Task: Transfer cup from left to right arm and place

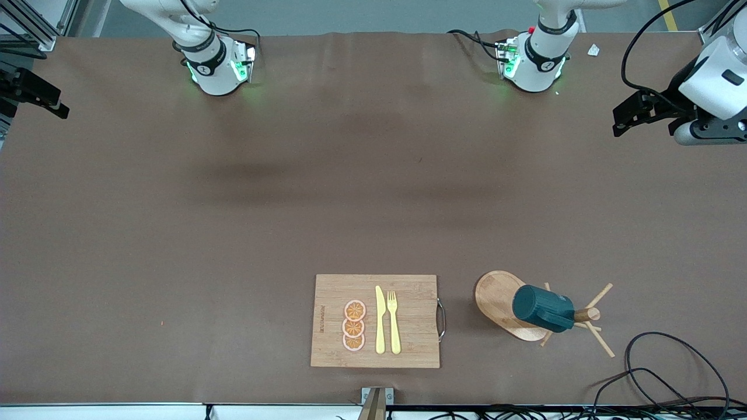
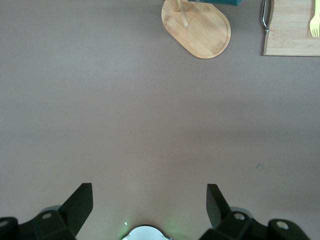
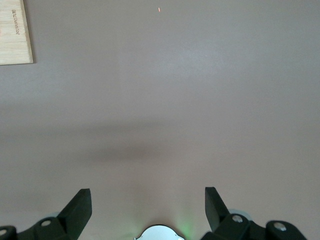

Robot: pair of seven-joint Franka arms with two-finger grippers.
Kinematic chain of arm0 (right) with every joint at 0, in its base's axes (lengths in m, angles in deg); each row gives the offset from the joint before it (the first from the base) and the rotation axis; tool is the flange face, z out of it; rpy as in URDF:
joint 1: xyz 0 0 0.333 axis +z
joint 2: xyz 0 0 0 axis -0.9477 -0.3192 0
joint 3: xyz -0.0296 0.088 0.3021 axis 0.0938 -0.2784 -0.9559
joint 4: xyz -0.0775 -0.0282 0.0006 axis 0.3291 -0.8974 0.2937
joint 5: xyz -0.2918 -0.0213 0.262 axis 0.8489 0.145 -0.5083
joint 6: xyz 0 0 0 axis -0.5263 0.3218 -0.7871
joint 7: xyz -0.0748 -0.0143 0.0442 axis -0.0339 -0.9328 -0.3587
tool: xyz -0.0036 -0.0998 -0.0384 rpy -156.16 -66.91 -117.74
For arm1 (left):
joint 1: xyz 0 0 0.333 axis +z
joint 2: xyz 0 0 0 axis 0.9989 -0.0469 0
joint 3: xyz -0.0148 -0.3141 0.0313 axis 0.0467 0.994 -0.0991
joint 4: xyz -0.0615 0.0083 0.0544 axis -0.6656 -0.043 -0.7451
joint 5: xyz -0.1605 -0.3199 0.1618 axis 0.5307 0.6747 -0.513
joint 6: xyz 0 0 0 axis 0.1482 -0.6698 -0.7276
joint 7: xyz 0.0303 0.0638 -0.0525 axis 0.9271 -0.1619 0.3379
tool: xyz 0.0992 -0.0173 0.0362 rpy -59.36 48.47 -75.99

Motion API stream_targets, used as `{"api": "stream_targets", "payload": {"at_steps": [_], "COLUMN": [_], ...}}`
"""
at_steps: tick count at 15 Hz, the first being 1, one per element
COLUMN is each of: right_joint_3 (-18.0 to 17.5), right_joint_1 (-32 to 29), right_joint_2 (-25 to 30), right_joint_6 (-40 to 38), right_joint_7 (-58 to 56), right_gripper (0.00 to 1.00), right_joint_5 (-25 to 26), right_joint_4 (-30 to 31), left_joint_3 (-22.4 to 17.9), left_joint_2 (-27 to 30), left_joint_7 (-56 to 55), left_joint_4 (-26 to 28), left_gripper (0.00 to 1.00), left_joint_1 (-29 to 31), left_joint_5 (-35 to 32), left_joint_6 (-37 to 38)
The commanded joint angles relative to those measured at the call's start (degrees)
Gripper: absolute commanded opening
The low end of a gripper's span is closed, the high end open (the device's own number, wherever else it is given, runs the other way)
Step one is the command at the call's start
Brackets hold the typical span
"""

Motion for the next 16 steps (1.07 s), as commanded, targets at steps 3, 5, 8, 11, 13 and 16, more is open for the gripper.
{"api": "stream_targets", "payload": {"at_steps": [3, 5, 8, 11, 13, 16], "right_joint_3": [-0.48, -0.48, -0.48, -0.48, -0.48, -0.48], "right_joint_1": [-0.85, -0.76, -0.76, -0.76, -0.76, -0.94], "right_joint_2": [0.47, 0.47, 0.47, 0.47, 0.47, 0.38], "right_joint_6": [0.4, 0.4, 0.31, 0.31, -0.12, -0.13], "right_joint_7": [-0.37, -0.45, -0.45, -0.37, -0.45, -0.45], "right_gripper": [1.0, 1.0, 1.0, 1.0, 1.0, 1.0], "right_joint_5": [-0.03, -0.03, -0.03, -0.03, -0.03, -0.03], "right_joint_4": [0.42, 0.42, 0.42, 0.42, 0.42, 0.24], "left_joint_3": [0.11, 0.11, 0.11, 0.11, 0.11, 0.11], "left_joint_2": [-0.62, -0.71, -2.47, -1.94, -1.85, -1.59], "left_joint_7": [-1.08, -1.17, -1.44, -7.9, -18.26, -27.33], "left_joint_4": [-1.72, -1.72, -0.68, 4.85, 7.32, 14.51], "left_gripper": [1.0, 1.0, 1.0, 1.0, 1.0, 1.0], "left_joint_1": [0.03, 0.12, 0.56, 0.73, 0.65, 0.82], "left_joint_5": [0.5, 0.5, 0.93, 2.16, 3.4, 4.79], "left_joint_6": [1.62, 1.19, -3.8, -11.62, -16.02, -26.38]}}
